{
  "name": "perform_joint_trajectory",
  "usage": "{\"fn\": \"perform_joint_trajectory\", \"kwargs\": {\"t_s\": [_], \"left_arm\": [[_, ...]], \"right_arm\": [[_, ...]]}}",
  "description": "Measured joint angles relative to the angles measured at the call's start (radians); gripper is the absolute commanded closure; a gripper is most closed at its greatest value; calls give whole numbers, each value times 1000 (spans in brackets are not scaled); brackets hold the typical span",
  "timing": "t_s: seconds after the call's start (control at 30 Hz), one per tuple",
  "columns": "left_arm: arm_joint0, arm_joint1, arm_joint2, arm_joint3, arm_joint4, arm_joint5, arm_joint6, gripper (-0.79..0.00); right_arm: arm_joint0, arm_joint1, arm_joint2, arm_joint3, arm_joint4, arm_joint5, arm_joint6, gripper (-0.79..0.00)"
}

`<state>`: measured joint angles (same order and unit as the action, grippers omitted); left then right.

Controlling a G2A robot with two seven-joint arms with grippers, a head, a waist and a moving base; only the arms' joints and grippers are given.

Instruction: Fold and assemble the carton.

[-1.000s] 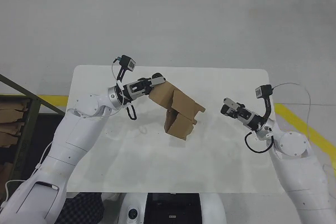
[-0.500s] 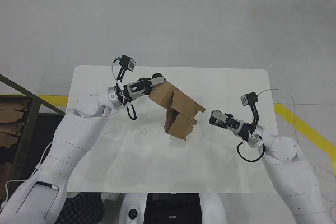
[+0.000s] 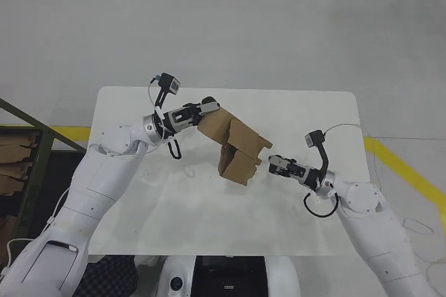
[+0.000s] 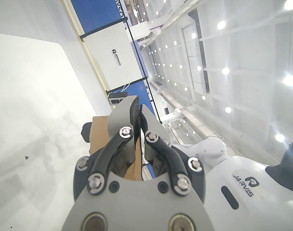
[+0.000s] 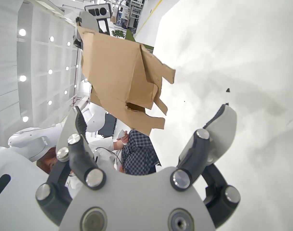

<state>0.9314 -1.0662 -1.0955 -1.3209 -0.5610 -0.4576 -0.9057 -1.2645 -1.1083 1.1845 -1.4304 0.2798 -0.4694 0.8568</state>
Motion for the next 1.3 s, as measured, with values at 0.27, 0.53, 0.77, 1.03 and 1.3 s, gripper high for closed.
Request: {"fn": "perform_joint_trajectory", "kwargs": {"t_s": [0.27, 0.53, 0.77, 1.03, 1.3], "left_arm": [[0, 0, 0, 0, 0, 0, 0, 0], [0, 0, 0, 0, 0, 0, 0, 0], [0, 0, 0, 0, 0, 0, 0, 0], [0, 0, 0, 0, 0, 0, 0, 0], [0, 0, 0, 0, 0, 0, 0, 0]], "right_arm": [[76, -32, -112, 125, 137, -11, 66, -785], [120, -58, -167, 191, 266, -30, 115, -785], [129, -61, -155, 208, 321, -68, 164, -496], [102, -48, -94, 195, 324, -88, 172, -379], [72, -35, -39, 154, 328, -92, 190, -477]]}}
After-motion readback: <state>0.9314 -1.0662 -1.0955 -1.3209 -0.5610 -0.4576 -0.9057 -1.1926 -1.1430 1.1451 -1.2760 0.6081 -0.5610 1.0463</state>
